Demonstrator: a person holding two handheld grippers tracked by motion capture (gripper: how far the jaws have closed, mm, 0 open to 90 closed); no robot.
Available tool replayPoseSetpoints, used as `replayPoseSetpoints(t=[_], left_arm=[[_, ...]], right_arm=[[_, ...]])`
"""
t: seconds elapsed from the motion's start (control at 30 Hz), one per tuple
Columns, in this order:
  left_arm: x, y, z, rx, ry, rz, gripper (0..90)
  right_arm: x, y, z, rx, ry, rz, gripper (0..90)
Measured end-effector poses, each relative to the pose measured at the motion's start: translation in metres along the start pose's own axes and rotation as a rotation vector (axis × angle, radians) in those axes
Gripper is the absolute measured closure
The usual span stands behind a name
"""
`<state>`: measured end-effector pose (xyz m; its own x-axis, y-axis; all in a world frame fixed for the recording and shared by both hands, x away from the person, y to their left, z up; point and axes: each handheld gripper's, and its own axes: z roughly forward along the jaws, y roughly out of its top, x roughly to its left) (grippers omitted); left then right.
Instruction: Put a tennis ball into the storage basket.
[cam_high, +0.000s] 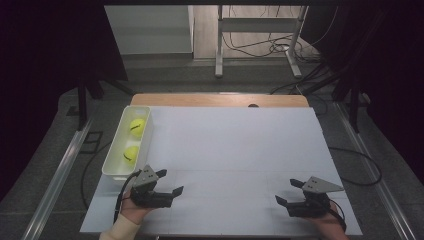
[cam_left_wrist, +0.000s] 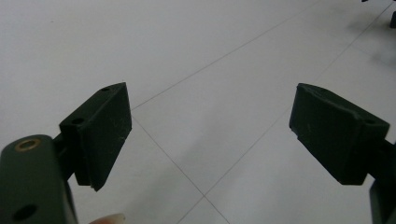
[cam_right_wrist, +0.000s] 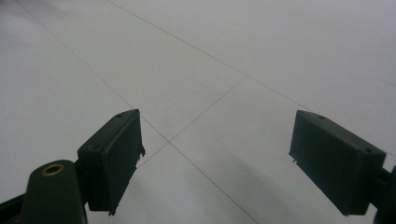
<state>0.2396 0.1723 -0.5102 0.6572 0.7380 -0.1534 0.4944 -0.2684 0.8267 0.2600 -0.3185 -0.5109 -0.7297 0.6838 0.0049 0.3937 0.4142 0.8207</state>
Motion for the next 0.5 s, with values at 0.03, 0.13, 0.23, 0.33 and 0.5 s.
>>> replayPoseSetpoints(t=[0.03, 0.13, 0.23, 0.33, 0.5], left_arm=[[0.0003, 0.0003, 0.0004, 0.001, 0.002, 0.001, 13.9], [0.0016, 0.0010, 0.0021, 0.001, 0.006, -0.007, 13.9], [0.0018, 0.0019, 0.0027, 0.001, 0.005, -0.007, 13.9], [0.0009, 0.0018, 0.0025, 0.000, 0.005, -0.006, 13.9], [-0.0002, 0.0035, 0.0011, -0.008, 0.006, -0.005, 13.8]], right_arm=[[0.0001, 0.0000, 0.0000, 0.001, 0.000, -0.001, 17.7], [0.0006, -0.0001, -0.0002, -0.002, 0.005, -0.002, 17.7], [0.0002, -0.0003, -0.0011, 0.002, 0.001, -0.004, 17.7], [0.0005, -0.0003, -0.0010, -0.003, 0.002, -0.002, 17.7], [0.0005, -0.0002, -0.0009, 0.000, 0.002, -0.003, 17.7]])
